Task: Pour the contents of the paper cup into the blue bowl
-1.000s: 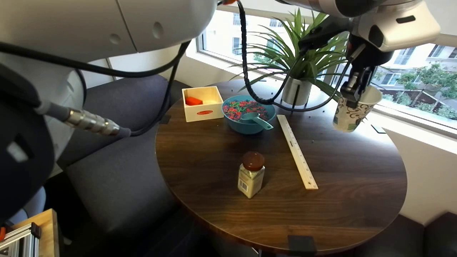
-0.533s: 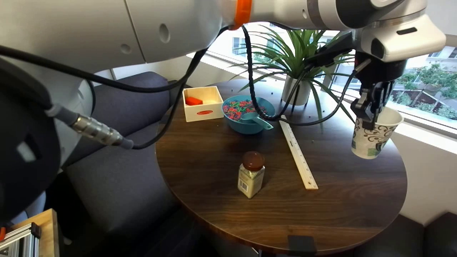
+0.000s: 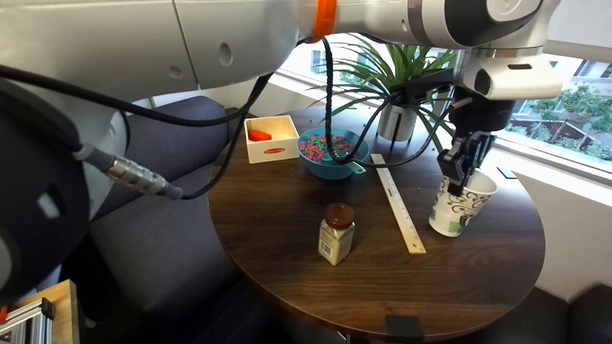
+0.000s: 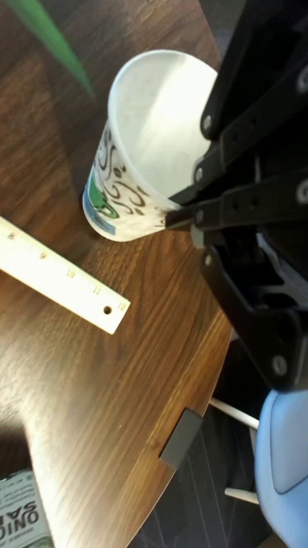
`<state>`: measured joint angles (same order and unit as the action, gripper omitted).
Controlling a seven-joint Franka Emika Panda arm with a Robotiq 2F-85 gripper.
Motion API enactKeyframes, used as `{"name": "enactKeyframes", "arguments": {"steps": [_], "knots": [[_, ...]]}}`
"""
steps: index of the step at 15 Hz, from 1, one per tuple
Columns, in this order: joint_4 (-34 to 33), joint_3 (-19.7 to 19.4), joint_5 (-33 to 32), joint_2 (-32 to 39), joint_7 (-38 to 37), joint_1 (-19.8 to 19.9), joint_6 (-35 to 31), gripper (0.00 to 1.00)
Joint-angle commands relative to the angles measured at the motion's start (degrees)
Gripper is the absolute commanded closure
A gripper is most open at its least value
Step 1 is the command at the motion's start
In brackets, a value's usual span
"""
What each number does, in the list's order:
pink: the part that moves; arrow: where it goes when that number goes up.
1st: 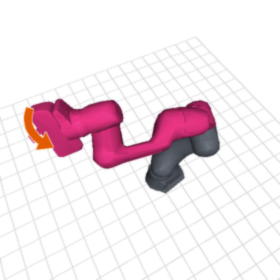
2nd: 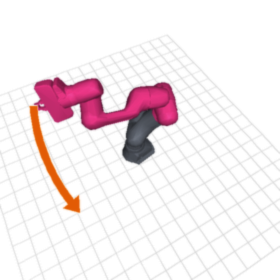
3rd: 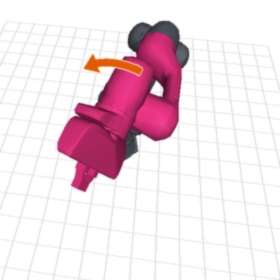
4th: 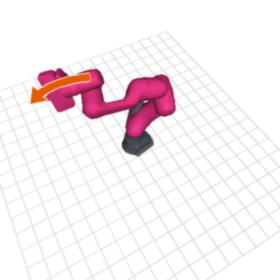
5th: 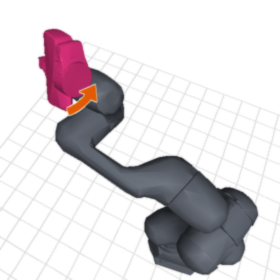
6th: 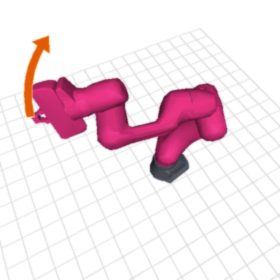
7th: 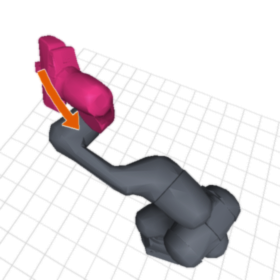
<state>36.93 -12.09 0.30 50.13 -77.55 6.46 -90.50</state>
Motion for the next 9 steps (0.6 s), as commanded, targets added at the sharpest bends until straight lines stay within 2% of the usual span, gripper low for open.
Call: {"name": "enactKeyframes", "arguments": {"steps": [1,6,9], "knots": [[-0.98,2.68,4.8,0.16,-0.37,1.81,3.79,0.99],[-1.85,3.92,8.98,0.46,-0.89,3.06,1.63,0.99],[-2.27,3.7,8.98,0.61,-0.42,2.92,-0.86,0.99]]}}
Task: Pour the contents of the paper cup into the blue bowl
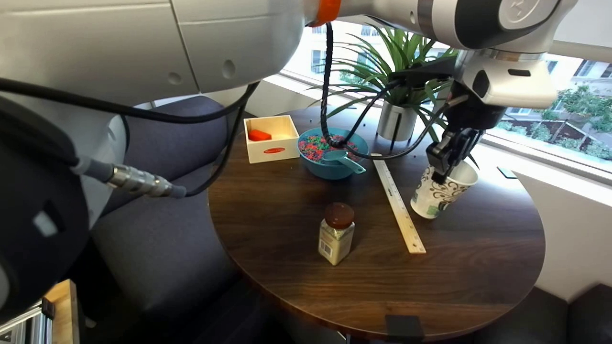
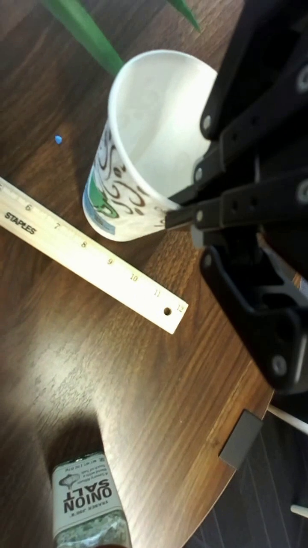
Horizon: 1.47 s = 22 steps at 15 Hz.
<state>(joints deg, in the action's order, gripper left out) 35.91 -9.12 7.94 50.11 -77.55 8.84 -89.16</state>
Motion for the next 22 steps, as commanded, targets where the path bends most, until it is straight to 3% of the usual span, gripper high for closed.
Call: {"name": "enactKeyframes", "arguments": {"steps": [1,6,16,17,18,22], "knots": [[-1.28,0.28,0.56,0.79,-0.26,0.16,-4.6,0.99],[-0.15,-0.13,-0.45,0.62,0.53,-0.71,-11.76,0.99],[1.08,-1.58,-6.05,0.85,2.63,-2.01,-10.75,0.99],[1.34,-1.36,-6.13,0.75,2.87,-2.01,-10.08,0.71],[1.53,-1.36,-6.32,0.76,2.75,-2.12,-9.74,0.71],[1.76,-1.2,-6.28,0.58,2.38,-2.06,-8.44,0.42]]}}
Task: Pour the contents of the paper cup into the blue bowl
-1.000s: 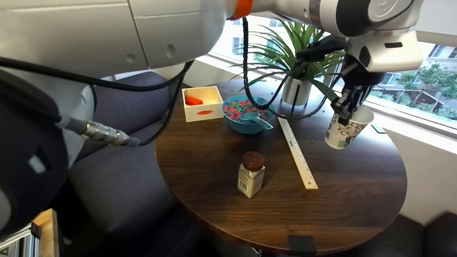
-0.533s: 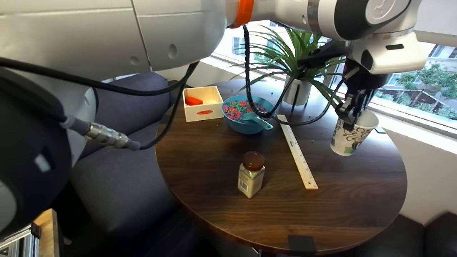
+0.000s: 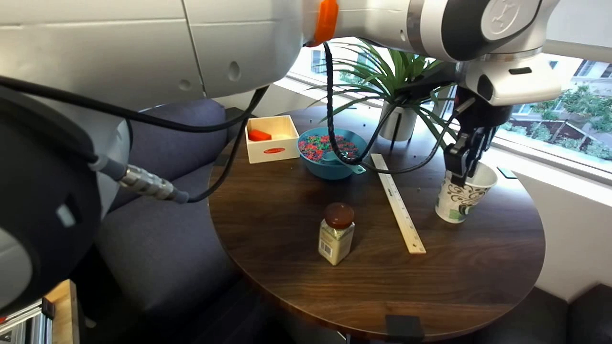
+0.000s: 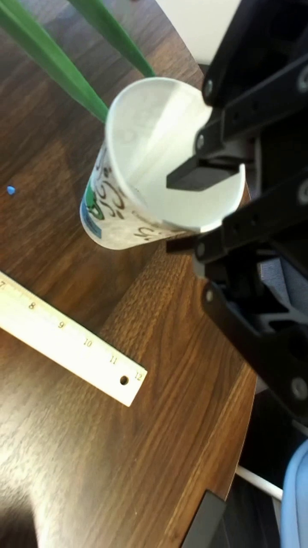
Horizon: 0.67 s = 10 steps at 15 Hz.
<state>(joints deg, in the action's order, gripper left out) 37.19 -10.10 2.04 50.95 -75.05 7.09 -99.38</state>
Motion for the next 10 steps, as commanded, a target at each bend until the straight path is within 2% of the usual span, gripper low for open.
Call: {"name": "enactKeyframes", "arguments": {"steps": [1,4,6,10], "knots": [[0.45,-0.17,-0.28,-0.44,-0.13,-0.23,2.21,0.35],[0.28,-0.14,-0.25,-2.79,1.08,0.18,6.19,0.11],[-0.14,0.95,1.0,-5.39,4.69,1.31,9.41,0.0],[-0.66,3.33,3.62,-10.74,18.81,3.92,14.15,0.0]]}}
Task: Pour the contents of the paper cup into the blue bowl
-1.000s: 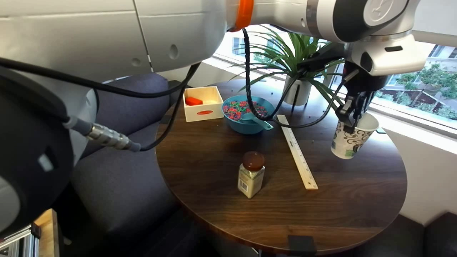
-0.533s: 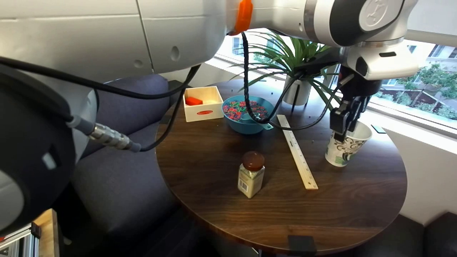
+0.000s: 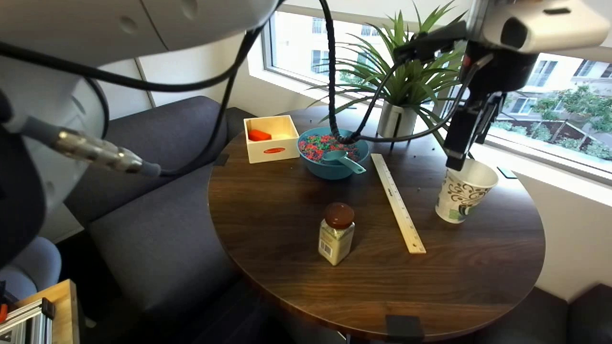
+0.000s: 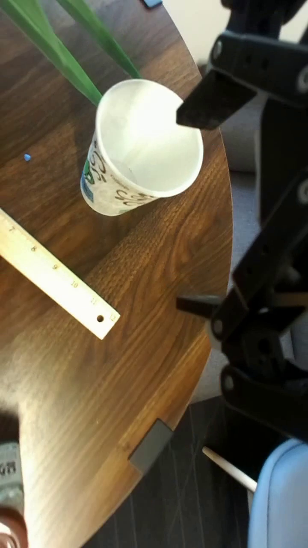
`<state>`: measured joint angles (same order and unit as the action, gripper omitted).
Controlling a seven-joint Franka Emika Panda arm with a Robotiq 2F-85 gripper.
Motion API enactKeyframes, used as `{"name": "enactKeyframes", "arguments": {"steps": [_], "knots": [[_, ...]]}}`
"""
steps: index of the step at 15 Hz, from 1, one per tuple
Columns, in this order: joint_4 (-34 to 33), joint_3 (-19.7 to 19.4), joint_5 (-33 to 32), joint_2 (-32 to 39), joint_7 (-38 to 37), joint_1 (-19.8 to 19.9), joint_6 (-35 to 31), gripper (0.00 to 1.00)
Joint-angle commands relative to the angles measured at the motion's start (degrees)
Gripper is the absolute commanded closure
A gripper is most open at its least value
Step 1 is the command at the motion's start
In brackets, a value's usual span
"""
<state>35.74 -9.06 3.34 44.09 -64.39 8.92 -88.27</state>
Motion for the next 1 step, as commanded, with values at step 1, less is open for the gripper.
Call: {"name": "enactKeyframes", "arguments": {"steps": [1], "knots": [[-0.02,0.41,0.58,-1.58,3.16,0.58,1.01,0.0]]}}
